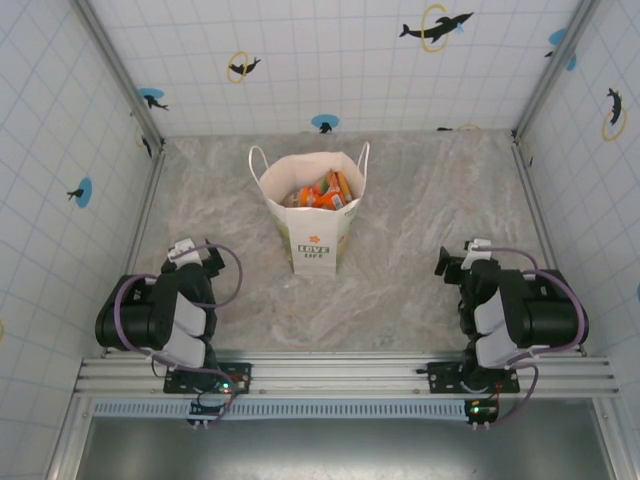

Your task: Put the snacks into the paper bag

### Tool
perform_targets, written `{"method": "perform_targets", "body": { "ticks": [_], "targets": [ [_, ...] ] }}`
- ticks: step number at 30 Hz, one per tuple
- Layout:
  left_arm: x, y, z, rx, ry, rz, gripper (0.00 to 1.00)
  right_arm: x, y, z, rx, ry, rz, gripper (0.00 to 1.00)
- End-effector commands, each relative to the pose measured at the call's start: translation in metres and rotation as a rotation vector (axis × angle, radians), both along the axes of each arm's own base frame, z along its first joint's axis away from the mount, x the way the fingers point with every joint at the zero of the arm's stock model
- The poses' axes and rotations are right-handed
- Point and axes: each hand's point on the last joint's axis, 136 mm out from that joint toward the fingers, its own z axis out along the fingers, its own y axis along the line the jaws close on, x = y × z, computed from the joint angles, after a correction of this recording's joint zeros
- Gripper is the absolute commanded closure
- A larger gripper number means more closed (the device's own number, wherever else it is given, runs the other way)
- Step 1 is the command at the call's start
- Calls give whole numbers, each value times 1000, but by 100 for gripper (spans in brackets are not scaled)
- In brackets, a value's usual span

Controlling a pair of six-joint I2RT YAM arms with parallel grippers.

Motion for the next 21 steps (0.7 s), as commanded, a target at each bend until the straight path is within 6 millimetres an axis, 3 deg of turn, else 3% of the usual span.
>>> {"method": "perform_targets", "body": {
  "ticks": [1, 21],
  "targets": [
    [-9, -2, -10, -36, 29, -11, 2, 2, -4, 9, -30, -36, -22, 0],
    [-6, -9, -12, -31, 41, -54, 2, 2, -4, 9, -27, -40, -23, 0]
  ]
}}
